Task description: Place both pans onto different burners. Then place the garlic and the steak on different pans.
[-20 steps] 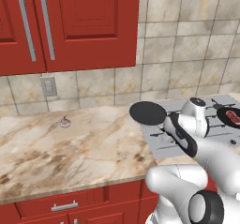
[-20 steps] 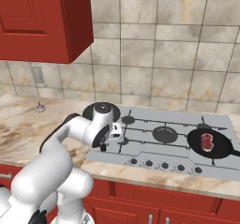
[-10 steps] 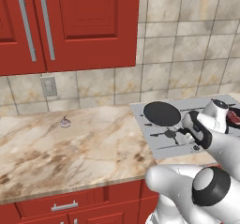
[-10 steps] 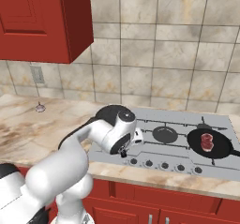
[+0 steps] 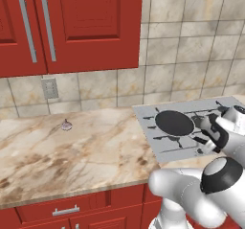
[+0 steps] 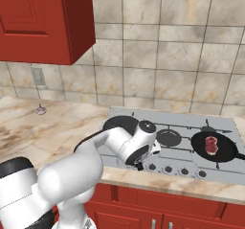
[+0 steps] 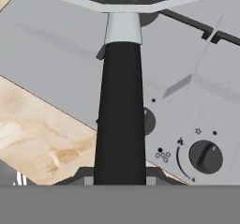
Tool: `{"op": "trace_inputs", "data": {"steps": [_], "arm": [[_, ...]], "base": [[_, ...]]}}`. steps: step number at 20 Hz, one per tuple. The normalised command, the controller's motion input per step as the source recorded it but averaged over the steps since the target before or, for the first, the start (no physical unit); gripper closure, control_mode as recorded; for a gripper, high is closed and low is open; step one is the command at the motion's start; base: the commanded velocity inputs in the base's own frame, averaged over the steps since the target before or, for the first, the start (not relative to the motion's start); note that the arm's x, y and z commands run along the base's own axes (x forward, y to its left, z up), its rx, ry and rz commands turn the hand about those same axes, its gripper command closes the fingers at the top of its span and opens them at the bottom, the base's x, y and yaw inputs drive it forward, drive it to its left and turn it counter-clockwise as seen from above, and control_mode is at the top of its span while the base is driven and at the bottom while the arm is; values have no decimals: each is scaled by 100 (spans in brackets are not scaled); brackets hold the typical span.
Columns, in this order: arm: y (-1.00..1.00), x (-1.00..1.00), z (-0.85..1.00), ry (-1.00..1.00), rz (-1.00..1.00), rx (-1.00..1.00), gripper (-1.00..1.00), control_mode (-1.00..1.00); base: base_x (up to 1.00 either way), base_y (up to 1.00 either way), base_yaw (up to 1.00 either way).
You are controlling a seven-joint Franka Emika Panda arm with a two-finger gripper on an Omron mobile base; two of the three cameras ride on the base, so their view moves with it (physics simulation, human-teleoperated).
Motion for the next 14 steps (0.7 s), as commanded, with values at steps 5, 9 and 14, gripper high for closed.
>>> {"op": "trace_inputs", "data": {"steps": [5,9,14], "arm": [[-42,-14,-8,1,6,0,100,-100],[-7,-15,-4,5,2,-2,100,-100],[0,-11,-1,7,0,-4,100,-100]], "base": [[0,0,0],[0,0,0],[0,0,0]]}}
